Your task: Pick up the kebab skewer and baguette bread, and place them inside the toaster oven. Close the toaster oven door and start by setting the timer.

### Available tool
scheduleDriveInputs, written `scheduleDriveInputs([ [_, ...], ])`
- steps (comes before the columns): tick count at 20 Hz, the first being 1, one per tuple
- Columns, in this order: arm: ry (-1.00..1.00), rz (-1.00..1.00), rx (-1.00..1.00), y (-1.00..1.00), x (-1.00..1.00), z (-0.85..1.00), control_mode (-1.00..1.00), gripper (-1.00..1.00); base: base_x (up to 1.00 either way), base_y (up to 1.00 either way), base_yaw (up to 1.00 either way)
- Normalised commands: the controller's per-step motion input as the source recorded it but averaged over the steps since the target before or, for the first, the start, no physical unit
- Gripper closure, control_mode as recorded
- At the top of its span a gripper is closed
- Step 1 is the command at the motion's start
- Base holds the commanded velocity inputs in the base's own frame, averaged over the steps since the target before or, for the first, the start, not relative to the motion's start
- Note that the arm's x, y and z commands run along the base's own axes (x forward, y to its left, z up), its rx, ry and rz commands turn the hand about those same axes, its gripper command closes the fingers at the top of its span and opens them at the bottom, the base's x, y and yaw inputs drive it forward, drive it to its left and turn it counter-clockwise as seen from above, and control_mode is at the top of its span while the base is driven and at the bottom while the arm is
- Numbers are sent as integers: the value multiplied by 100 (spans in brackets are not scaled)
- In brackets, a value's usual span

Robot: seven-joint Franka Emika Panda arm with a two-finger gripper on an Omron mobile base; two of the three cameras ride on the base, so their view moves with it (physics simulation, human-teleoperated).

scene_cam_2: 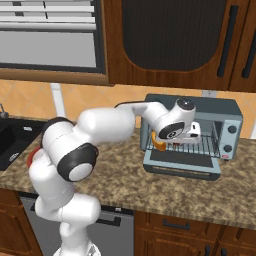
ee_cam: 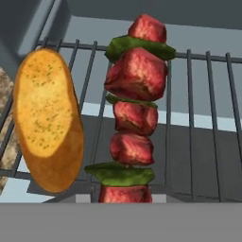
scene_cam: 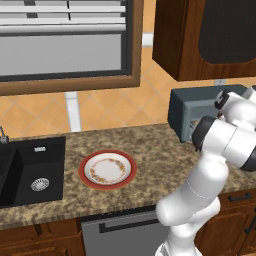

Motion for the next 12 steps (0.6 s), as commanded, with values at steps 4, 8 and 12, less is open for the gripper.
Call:
scheduleDriveInputs([
  [4,0,6,0,0,4,-8,-100,100,0,0,0],
  [8,0,5,0,0,14,-8,-100,-100,0,0,0],
  [12,0,5,0,0,15,0,-100,-100,0,0,0],
])
